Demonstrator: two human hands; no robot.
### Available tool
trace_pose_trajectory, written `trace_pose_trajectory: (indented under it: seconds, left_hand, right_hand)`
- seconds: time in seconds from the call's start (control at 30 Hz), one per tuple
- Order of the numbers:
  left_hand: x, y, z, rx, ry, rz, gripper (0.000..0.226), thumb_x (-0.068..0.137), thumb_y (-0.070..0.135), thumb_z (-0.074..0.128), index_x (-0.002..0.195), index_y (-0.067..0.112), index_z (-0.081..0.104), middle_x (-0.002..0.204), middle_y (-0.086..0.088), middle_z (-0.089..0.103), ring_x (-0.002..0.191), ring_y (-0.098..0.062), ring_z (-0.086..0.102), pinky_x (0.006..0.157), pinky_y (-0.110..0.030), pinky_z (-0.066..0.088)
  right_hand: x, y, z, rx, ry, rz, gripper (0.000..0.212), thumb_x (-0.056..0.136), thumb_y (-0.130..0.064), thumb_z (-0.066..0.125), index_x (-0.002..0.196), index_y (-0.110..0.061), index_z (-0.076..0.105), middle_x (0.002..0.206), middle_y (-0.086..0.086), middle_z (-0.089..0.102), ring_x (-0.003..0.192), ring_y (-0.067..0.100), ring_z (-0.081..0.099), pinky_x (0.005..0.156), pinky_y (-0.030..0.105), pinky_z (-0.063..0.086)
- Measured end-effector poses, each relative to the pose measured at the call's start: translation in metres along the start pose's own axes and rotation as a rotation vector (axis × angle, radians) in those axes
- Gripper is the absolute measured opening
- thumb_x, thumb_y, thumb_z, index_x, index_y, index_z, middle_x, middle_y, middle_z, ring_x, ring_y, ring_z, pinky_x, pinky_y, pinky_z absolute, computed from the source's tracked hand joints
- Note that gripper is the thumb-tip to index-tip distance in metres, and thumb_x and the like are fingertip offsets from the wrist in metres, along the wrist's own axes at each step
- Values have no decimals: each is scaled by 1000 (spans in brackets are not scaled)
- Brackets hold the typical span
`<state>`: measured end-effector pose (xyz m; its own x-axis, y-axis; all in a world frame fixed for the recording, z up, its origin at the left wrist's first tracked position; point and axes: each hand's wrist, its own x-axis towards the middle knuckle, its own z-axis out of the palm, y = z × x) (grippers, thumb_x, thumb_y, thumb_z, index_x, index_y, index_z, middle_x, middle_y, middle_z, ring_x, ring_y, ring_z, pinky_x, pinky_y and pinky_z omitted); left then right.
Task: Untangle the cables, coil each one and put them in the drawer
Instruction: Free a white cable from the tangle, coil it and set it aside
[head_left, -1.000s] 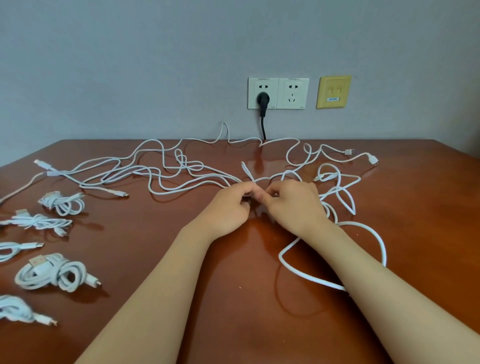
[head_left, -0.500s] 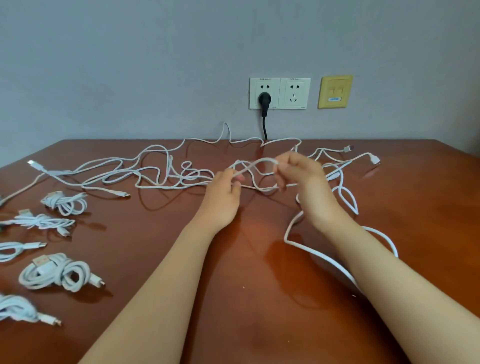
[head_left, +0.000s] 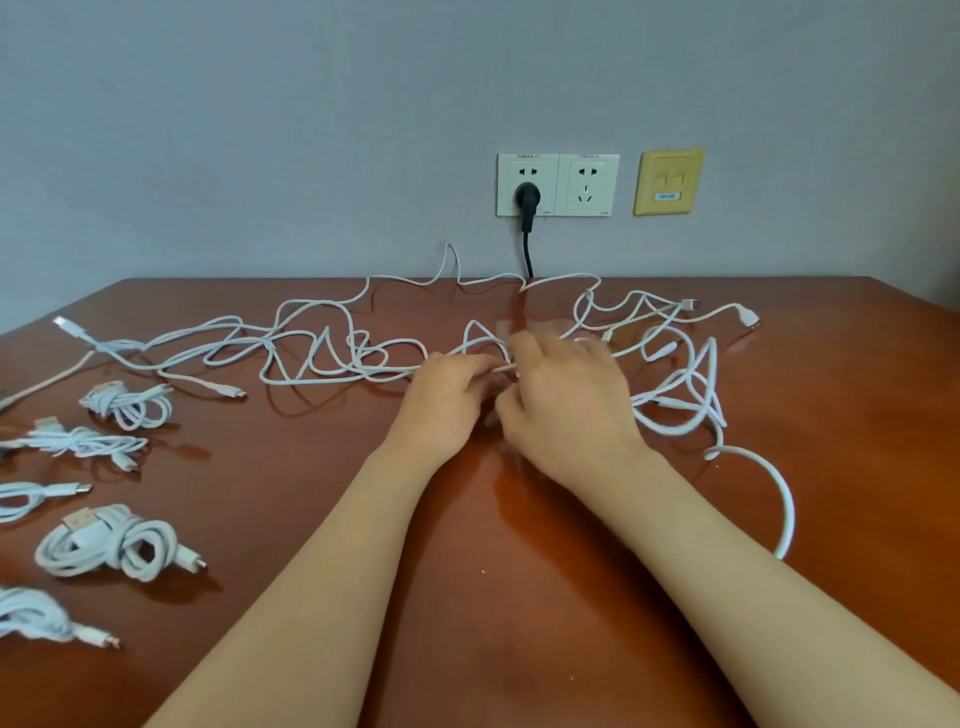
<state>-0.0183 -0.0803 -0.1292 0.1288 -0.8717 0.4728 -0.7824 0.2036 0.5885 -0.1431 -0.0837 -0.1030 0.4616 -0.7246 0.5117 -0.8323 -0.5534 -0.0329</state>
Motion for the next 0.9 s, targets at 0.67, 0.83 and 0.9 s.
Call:
trace_pose_trajectory:
  seconds: [0.67, 0.83, 0.9]
  left_hand:
    - [3, -6, -2, 7, 14, -216, 30, 98, 9, 40, 87, 6, 68, 85, -11, 65, 86, -24, 57, 76, -22, 36]
    - [-2, 6, 1, 90, -168, -73, 20, 93, 8, 46, 81, 2, 61, 82, -13, 63, 85, -31, 55, 72, -31, 41]
    - [-5, 13, -2, 80, -185, -10, 21, 84, -5, 46, 70, 7, 53, 70, 0, 53, 74, -21, 48, 59, -15, 36]
  right_hand:
    - [4, 32, -3, 21, 107, 350, 45, 88, -20, 32, 126, -11, 53, 139, 9, 40, 129, 28, 32, 105, 45, 18]
    - [6, 14, 9, -52, 202, -92, 57, 67, -19, 35, 113, -3, 63, 115, 19, 62, 111, 36, 58, 105, 60, 16]
    - [4, 6, 12, -34, 86, -190, 45, 74, -21, 34, 103, -6, 65, 92, 11, 67, 90, 31, 63, 109, 52, 24]
